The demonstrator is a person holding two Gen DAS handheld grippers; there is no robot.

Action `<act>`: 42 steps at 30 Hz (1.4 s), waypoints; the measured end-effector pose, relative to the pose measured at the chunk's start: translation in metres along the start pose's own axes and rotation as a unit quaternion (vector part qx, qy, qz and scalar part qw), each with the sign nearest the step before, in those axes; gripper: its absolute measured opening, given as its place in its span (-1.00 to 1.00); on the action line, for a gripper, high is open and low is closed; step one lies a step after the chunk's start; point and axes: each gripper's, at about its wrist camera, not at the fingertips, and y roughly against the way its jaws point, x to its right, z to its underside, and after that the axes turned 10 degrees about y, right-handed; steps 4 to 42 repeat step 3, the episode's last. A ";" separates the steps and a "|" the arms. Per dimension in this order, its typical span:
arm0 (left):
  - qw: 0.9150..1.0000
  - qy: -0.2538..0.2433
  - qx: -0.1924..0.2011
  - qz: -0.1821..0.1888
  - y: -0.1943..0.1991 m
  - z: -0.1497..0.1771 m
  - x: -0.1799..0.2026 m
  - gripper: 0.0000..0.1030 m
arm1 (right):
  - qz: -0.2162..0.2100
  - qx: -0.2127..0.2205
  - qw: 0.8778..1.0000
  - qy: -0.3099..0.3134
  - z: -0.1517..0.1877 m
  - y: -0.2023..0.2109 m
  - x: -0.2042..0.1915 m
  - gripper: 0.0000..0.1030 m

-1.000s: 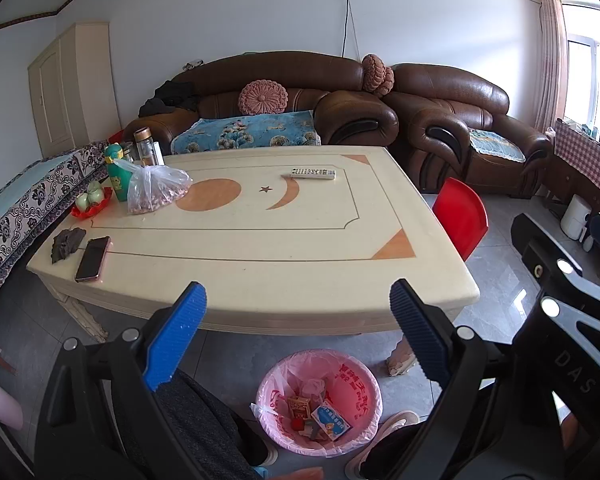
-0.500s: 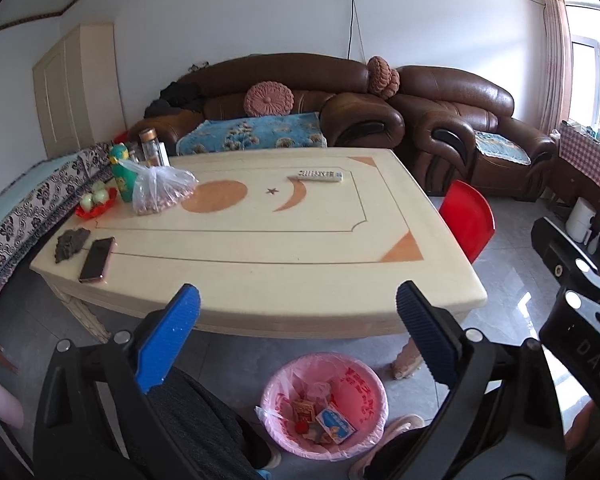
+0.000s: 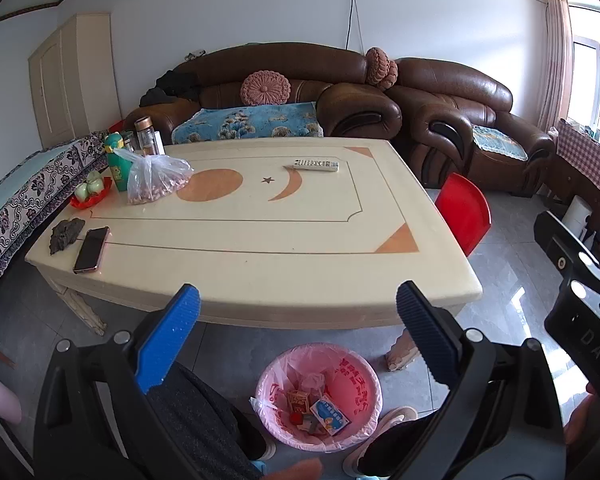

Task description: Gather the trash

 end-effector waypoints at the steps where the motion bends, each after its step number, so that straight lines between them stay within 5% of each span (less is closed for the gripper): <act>1: 1.000 -0.001 -0.001 0.000 0.000 0.000 0.000 0.87 | -0.001 0.000 1.000 0.000 0.000 0.000 0.000 0.83; 42: 1.000 -0.003 0.002 -0.002 0.001 0.000 0.001 0.87 | 0.000 0.000 1.000 0.002 0.000 0.000 -0.001 0.83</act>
